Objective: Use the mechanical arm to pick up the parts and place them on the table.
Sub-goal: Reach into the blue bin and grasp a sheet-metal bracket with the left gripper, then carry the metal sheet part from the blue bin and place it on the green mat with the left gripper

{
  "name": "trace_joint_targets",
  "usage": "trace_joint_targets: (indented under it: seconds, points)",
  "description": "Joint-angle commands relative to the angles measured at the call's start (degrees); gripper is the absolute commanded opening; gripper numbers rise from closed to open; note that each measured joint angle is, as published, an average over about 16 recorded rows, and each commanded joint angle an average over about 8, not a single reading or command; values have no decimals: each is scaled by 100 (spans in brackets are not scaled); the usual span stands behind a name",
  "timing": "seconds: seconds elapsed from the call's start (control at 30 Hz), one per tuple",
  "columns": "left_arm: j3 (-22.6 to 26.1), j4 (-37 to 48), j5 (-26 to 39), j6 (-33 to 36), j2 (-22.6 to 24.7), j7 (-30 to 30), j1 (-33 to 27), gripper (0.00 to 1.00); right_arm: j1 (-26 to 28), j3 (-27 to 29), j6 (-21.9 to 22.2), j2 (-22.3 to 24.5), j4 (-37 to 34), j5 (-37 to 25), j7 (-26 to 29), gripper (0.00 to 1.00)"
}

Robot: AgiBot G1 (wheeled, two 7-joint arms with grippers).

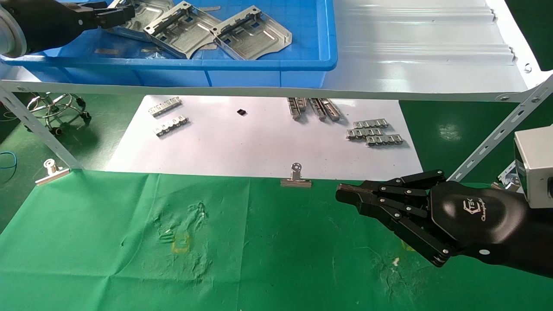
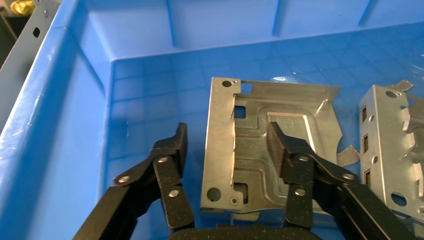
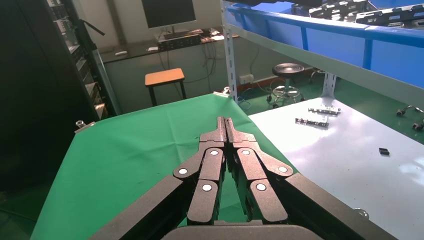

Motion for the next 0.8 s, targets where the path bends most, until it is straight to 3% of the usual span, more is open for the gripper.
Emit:
trace_joint_targets:
  seconds: [0.03,0.8]
  points:
    - [-6,34,-7,-12,1,39,-8,0,0,0,0,0,0,0,0,0]
    - [-76,148,-97,-118,10,315,-59,0,0,0,0,0,0,0,0,0]
